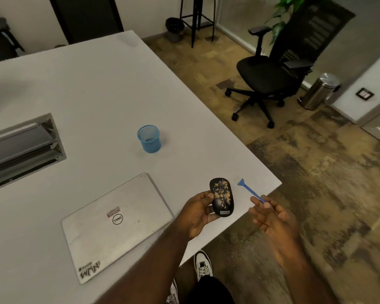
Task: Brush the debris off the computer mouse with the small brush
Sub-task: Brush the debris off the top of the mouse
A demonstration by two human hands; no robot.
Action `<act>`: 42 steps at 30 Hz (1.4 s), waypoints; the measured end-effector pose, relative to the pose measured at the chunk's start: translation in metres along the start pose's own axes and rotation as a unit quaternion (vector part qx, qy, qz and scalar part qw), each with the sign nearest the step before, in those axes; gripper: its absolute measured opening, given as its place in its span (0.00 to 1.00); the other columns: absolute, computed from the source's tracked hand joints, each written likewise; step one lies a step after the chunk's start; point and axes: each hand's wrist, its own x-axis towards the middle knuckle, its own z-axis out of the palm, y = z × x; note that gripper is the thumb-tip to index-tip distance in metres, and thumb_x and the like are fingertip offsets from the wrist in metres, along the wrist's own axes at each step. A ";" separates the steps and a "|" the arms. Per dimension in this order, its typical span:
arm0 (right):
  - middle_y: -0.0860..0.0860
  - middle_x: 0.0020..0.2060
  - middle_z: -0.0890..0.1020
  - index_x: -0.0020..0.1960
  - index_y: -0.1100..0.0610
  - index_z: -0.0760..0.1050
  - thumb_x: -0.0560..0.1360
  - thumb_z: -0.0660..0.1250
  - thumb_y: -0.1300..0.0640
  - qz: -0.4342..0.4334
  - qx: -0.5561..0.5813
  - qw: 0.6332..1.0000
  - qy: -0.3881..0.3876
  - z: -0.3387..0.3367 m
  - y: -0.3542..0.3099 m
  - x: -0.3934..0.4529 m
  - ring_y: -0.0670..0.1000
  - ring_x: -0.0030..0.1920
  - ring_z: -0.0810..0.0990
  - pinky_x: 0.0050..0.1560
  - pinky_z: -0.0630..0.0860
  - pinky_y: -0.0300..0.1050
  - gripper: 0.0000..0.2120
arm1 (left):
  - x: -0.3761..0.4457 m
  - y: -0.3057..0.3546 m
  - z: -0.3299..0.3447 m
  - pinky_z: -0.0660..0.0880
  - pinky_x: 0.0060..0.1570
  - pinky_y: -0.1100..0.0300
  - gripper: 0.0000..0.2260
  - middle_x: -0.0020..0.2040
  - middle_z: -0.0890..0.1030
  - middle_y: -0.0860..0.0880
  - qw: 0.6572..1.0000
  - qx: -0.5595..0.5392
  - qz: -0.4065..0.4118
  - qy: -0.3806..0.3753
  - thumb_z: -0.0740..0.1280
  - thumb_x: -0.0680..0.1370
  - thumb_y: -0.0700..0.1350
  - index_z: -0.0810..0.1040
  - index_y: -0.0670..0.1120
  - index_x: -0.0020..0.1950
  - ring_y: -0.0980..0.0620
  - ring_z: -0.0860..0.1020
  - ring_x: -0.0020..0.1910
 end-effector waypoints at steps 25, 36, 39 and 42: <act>0.37 0.39 0.86 0.48 0.44 0.79 0.80 0.64 0.61 -0.146 -0.223 0.959 0.099 -0.151 0.014 -0.068 0.36 0.44 0.84 0.44 0.77 0.33 0.12 | -0.003 -0.094 0.099 0.82 0.46 0.53 0.10 0.46 0.86 0.45 0.984 0.166 -0.047 -0.041 0.58 0.82 0.41 0.79 0.42 0.52 0.49 0.83 0.47; 0.34 0.37 0.84 0.44 0.35 0.76 0.79 0.64 0.55 -0.144 -0.287 0.936 0.143 -0.192 0.006 -0.056 0.34 0.40 0.82 0.36 0.76 0.38 0.13 | 0.011 -0.122 0.133 0.82 0.43 0.53 0.10 0.44 0.87 0.46 0.983 0.170 -0.055 -0.045 0.59 0.82 0.41 0.80 0.42 0.52 0.49 0.84 0.47; 0.37 0.37 0.85 0.45 0.36 0.77 0.80 0.64 0.55 -0.143 -0.284 0.937 0.147 -0.199 0.007 -0.053 0.35 0.41 0.83 0.40 0.77 0.39 0.13 | 0.013 -0.128 0.139 0.82 0.42 0.54 0.10 0.43 0.87 0.47 0.982 0.177 -0.058 -0.043 0.58 0.82 0.40 0.80 0.42 0.51 0.50 0.84 0.46; 0.33 0.38 0.84 0.45 0.36 0.76 0.79 0.63 0.55 -0.140 -0.288 0.935 0.149 -0.204 0.008 -0.051 0.34 0.42 0.82 0.41 0.77 0.37 0.13 | 0.015 -0.132 0.143 0.82 0.42 0.54 0.11 0.43 0.87 0.47 0.981 0.180 -0.061 -0.041 0.58 0.82 0.40 0.80 0.42 0.51 0.51 0.84 0.45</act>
